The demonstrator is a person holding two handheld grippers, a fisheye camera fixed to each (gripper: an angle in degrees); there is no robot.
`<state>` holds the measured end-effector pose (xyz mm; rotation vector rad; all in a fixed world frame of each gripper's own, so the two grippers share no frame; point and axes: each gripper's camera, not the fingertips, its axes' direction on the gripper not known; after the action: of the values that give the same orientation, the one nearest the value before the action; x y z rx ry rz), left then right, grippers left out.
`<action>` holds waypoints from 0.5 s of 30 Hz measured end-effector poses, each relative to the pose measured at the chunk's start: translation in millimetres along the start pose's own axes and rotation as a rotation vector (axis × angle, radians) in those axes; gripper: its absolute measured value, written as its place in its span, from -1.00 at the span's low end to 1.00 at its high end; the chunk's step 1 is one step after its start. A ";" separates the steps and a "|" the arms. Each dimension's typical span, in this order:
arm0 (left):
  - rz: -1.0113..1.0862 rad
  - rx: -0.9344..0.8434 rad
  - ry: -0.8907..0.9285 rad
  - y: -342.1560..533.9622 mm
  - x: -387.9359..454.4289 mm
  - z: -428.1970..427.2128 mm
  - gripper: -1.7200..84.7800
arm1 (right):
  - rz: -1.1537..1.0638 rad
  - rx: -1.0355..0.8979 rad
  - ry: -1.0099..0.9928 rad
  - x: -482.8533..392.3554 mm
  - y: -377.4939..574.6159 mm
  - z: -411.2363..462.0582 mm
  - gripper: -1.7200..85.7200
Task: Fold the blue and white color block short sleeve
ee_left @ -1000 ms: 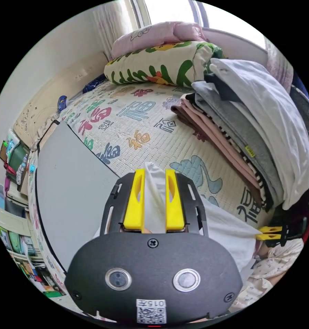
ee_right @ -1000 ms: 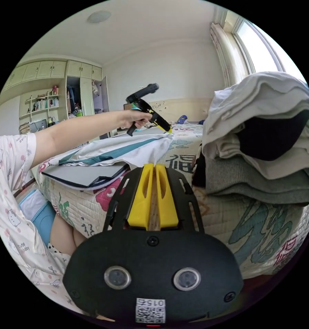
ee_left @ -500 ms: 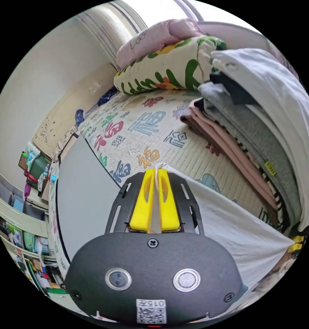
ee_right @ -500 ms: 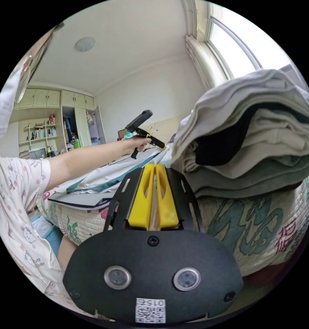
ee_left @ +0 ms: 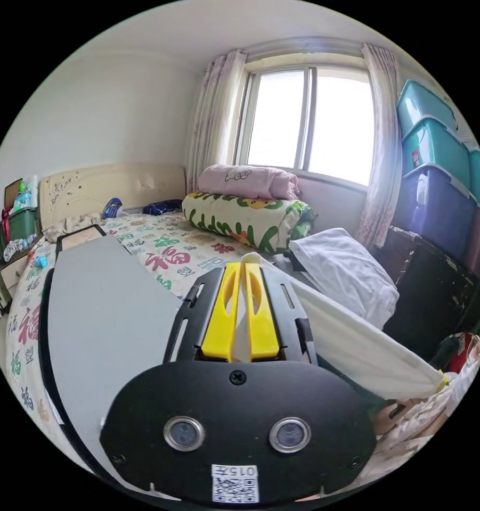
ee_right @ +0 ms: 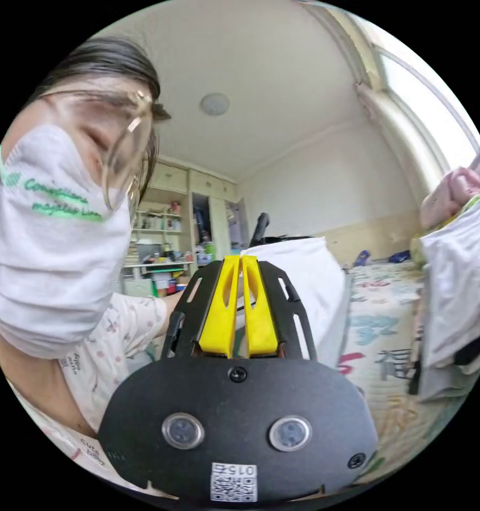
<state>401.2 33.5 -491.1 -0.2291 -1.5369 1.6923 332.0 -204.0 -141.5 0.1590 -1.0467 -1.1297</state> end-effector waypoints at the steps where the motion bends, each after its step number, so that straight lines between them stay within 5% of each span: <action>1: -0.004 0.003 -0.015 28.5 -20.8 -17.3 -0.94 | 0.009 -0.040 -0.058 -2.8 6.6 27.2 -0.96; 10: -0.172 -0.177 -0.089 273.6 -205.7 -11.8 -0.93 | 0.103 -0.394 -0.138 -34.7 70.4 213.2 -0.96; 15: -0.191 -0.202 -0.042 348.2 -226.2 23.3 -0.87 | 0.110 -0.493 -0.125 -46.0 100.6 259.4 -0.96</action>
<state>380.2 -105.5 -882.6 -0.1466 -1.7052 1.4033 202.7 -21.7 30.5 -0.3609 -0.8453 -1.2744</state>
